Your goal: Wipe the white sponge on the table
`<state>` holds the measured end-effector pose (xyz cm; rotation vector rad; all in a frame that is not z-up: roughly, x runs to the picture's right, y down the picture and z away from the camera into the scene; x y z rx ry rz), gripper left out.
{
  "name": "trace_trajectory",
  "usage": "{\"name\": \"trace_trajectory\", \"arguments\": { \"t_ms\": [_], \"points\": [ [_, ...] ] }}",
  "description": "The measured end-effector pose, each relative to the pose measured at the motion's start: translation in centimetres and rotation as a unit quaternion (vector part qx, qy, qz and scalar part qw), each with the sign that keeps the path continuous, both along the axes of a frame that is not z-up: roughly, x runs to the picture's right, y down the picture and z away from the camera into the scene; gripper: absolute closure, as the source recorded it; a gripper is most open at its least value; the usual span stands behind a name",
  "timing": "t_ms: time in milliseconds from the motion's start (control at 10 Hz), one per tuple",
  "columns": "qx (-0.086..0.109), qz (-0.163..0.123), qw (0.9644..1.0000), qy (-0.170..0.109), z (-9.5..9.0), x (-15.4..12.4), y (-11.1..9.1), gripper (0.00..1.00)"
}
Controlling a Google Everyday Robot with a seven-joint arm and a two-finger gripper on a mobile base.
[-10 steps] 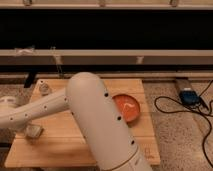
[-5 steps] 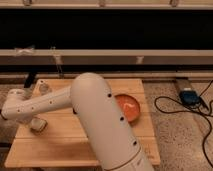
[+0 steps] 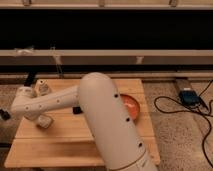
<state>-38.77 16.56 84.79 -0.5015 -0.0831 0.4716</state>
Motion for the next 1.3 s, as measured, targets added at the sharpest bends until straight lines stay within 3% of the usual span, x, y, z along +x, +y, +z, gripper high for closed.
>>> {"name": "trace_trajectory", "arguments": {
  "t_ms": [200,300,700,1100,1300],
  "points": [
    [-0.003,0.027,0.9993,0.024,0.7,3.0,-0.6,0.78],
    [-0.006,0.037,0.9987,0.036,0.9,4.3,-0.5,0.66],
    [-0.017,0.031,0.9978,0.057,0.1,7.3,1.1,0.32],
    [-0.028,-0.012,0.9987,0.041,-2.5,6.6,4.3,0.31],
    [-0.032,-0.008,0.9991,0.028,-3.6,6.9,3.9,0.31]
  ]
}}
